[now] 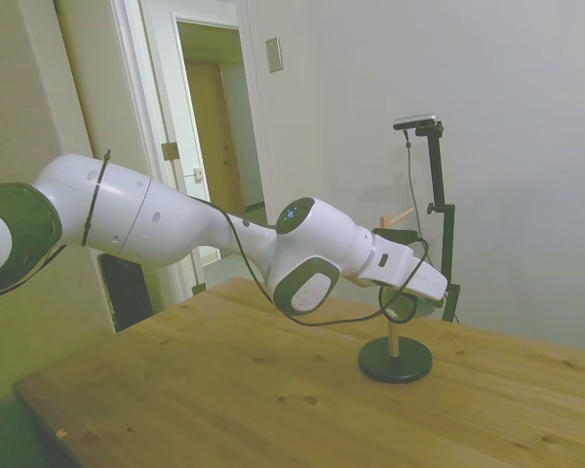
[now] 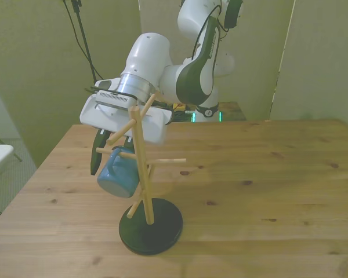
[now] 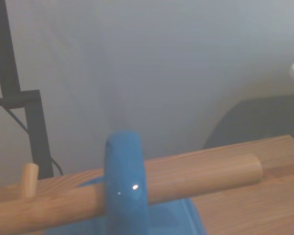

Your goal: Unload the mug

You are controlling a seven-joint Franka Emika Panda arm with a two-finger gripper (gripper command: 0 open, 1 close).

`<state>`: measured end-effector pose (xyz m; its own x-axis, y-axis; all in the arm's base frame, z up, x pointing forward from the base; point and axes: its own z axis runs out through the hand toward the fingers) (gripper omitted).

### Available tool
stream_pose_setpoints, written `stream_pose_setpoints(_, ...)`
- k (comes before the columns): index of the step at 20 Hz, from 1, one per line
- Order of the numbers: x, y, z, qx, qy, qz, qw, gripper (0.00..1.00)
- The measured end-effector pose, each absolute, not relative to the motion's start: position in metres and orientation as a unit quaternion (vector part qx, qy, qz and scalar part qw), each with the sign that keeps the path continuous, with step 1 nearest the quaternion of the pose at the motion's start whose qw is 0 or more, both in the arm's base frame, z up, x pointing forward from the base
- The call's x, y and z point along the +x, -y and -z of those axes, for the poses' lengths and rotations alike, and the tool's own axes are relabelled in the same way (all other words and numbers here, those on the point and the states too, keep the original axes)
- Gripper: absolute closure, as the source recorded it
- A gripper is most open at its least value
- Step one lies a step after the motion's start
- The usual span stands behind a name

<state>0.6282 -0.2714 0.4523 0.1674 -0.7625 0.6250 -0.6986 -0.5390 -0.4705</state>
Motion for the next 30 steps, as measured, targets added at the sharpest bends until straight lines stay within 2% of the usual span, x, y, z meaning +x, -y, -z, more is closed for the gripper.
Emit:
stream_pose_setpoints(16, 0.628, 0.270, -0.451, -0.764, -0.477, 0.432, 0.032, 1.00)
stream_pose_setpoints(24, 0.602, 0.273, -0.467, -0.756, -0.486, 0.436, 0.045, 1.00)
stream_pose_setpoints(30, 0.588, 0.283, -0.460, -0.754, -0.493, 0.432, 0.047, 1.00)
